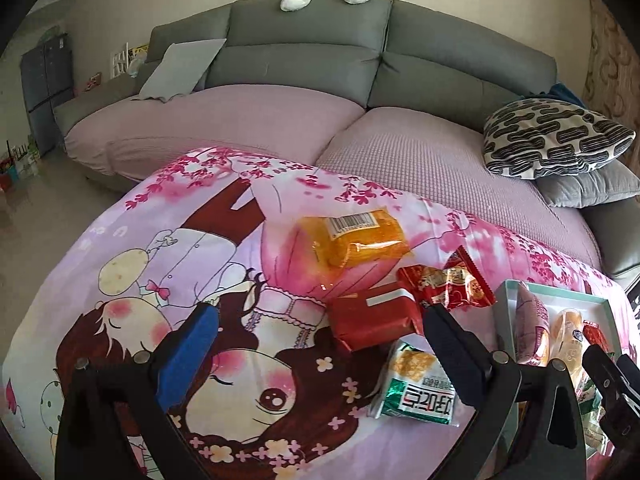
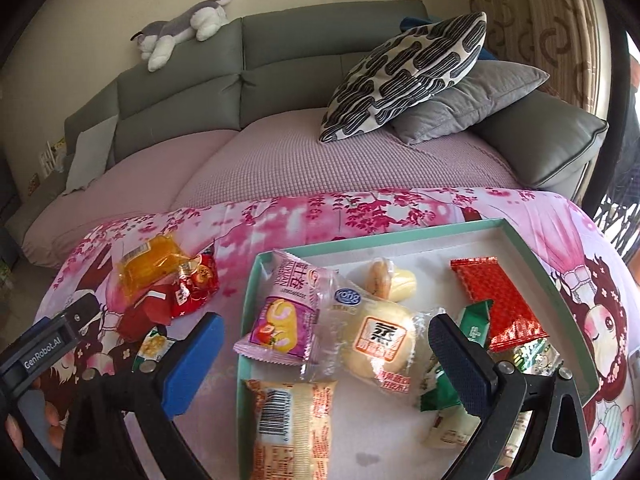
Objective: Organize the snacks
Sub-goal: 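Move both open tools back over the snack pile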
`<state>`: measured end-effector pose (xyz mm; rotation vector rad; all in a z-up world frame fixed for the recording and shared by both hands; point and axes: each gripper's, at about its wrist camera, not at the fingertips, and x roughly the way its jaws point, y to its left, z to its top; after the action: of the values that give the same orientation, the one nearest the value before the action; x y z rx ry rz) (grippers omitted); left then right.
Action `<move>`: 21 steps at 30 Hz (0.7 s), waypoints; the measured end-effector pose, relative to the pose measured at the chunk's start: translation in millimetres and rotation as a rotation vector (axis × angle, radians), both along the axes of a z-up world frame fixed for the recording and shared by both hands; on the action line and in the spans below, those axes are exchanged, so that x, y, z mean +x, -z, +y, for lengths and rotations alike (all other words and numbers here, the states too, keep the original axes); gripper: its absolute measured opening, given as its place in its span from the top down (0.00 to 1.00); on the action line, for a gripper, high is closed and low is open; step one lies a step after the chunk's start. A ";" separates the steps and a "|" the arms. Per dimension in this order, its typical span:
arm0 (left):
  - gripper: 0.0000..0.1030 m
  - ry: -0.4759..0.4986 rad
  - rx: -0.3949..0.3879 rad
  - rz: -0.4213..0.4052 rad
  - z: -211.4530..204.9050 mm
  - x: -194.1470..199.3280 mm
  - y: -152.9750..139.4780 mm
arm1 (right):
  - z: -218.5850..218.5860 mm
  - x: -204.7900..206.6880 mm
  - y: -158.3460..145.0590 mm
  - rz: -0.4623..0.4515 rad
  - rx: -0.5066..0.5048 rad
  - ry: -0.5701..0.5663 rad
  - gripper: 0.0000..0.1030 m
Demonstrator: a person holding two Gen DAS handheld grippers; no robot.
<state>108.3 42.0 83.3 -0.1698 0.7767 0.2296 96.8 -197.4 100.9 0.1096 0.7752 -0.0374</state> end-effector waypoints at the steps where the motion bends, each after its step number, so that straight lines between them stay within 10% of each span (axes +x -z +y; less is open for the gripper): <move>1: 0.01 -0.006 0.003 0.004 4.4 -0.2 0.4 | 4.5 -1.0 1.3 0.001 -0.003 0.001 0.00; 21: 0.01 -0.107 -0.077 0.084 69.3 0.5 27.8 | 109.5 6.0 22.4 0.079 -0.059 -0.203 0.00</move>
<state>108.8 111.3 55.5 -0.2769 0.8613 0.3101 102.7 -87.9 78.5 -0.0266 0.8599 0.1287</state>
